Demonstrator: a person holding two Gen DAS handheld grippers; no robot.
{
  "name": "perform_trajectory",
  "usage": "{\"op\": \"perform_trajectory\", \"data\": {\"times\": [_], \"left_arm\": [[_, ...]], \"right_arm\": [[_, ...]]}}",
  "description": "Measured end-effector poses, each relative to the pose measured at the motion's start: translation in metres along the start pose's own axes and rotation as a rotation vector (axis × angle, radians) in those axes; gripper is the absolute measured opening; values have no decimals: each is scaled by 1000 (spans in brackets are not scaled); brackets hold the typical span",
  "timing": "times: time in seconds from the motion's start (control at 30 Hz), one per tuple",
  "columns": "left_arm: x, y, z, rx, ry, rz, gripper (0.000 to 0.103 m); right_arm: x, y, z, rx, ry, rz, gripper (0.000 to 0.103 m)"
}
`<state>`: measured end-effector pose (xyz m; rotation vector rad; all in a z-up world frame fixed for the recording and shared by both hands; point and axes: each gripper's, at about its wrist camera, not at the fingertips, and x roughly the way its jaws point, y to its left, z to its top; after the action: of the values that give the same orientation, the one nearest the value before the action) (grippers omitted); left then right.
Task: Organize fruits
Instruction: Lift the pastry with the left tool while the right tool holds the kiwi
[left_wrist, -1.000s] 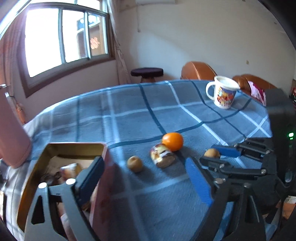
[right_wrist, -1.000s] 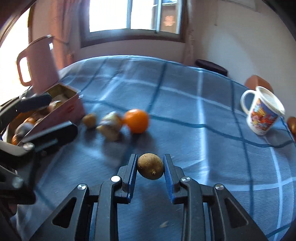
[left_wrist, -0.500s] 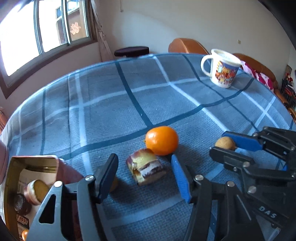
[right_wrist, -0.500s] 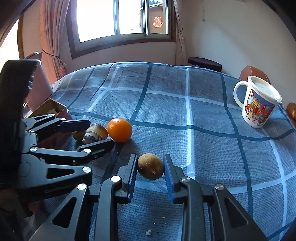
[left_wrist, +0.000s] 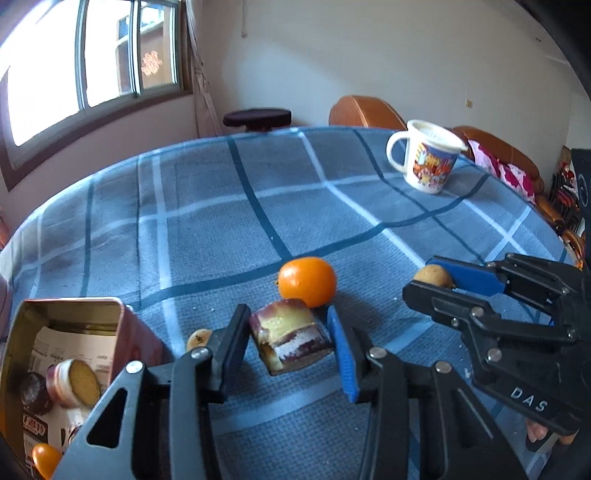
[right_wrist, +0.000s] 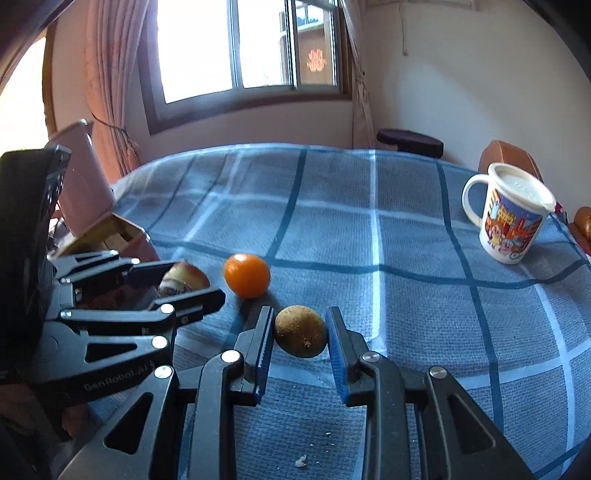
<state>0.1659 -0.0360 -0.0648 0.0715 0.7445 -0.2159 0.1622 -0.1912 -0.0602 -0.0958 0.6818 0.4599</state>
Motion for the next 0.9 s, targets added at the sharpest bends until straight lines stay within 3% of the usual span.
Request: {"op": "perform_trajectory", "data": {"times": [0.2,0.43,0.9], "left_arm": [[-19,-6,-3,8,-91,32,45],[-34,-9,-7,7,-157,9,45],[-47,-8,-12,-10,-219,10,45]], "right_arm": [[-9,2,1,-3,-52,-4,30],[-15,4,0,-8,-89,-4,30],[-31,6,-3,-14,-173,6,30]]}}
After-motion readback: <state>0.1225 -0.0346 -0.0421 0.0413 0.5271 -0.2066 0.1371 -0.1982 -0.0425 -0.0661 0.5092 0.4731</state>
